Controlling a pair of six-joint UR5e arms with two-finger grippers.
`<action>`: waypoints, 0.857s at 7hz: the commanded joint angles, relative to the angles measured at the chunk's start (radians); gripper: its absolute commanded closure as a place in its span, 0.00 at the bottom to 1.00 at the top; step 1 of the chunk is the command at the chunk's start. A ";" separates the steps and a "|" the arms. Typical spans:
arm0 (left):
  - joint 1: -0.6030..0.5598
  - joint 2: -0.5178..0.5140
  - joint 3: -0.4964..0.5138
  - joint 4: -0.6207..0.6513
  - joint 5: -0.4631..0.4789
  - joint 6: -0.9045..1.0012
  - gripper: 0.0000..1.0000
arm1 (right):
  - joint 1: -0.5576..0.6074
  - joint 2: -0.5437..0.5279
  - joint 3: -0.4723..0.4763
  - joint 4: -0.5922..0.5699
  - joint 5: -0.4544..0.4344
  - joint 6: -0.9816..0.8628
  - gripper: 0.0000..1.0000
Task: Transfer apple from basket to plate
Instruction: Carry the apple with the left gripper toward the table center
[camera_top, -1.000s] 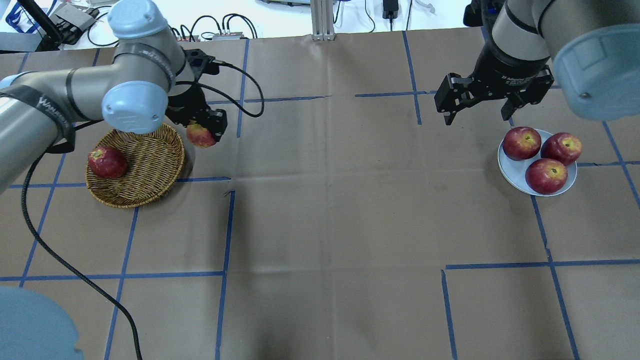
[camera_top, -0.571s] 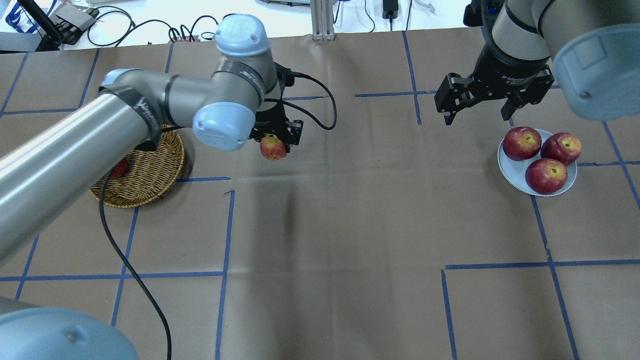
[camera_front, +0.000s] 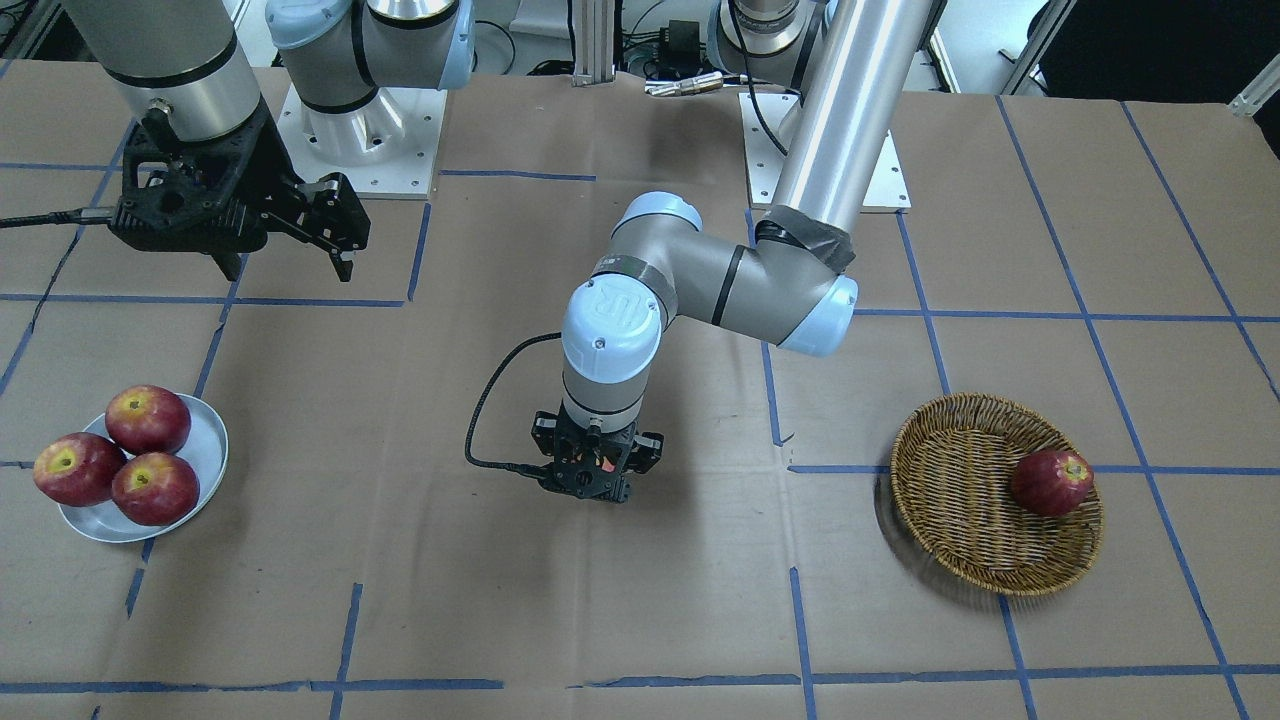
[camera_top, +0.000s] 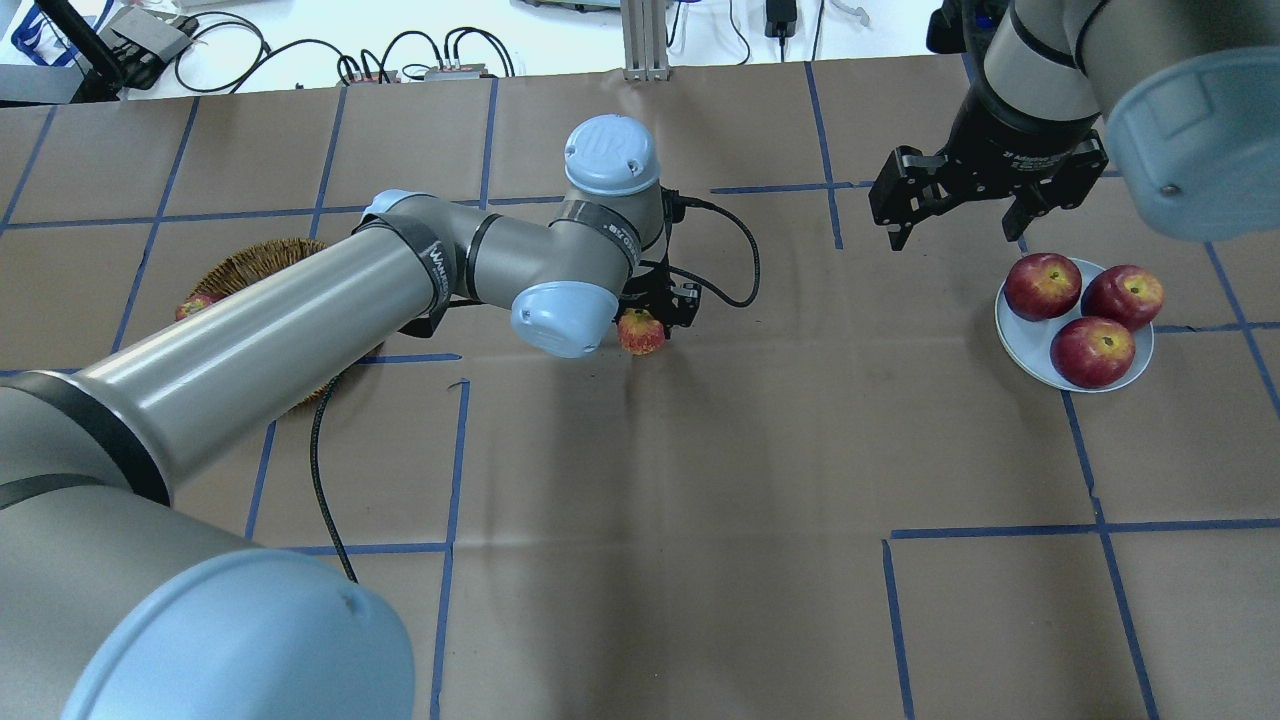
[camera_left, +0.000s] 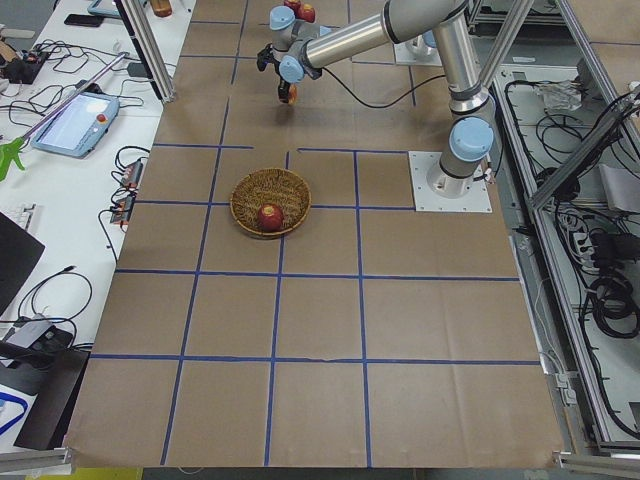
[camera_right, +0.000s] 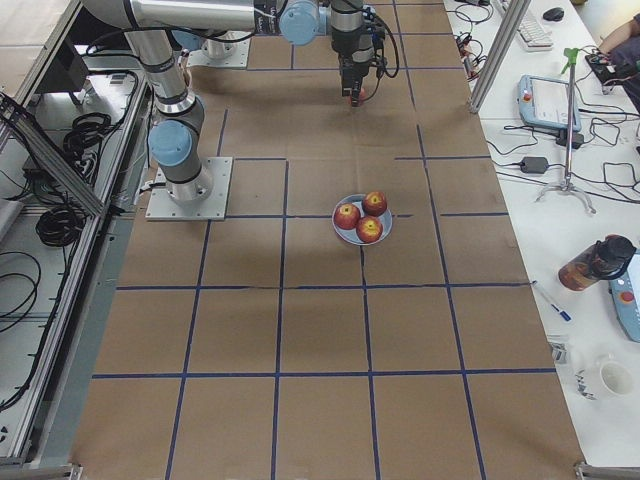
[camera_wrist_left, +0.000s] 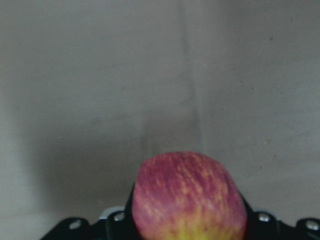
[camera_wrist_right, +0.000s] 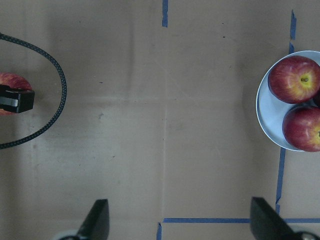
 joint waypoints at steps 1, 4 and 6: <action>-0.014 -0.011 -0.001 0.003 -0.002 -0.001 0.60 | 0.000 0.000 0.000 -0.001 0.000 -0.001 0.00; -0.014 -0.016 -0.001 0.006 0.007 -0.001 0.31 | 0.000 -0.002 0.000 -0.001 0.000 0.000 0.00; -0.010 0.003 -0.001 0.005 0.009 0.000 0.02 | 0.000 0.000 0.000 -0.001 0.000 -0.001 0.00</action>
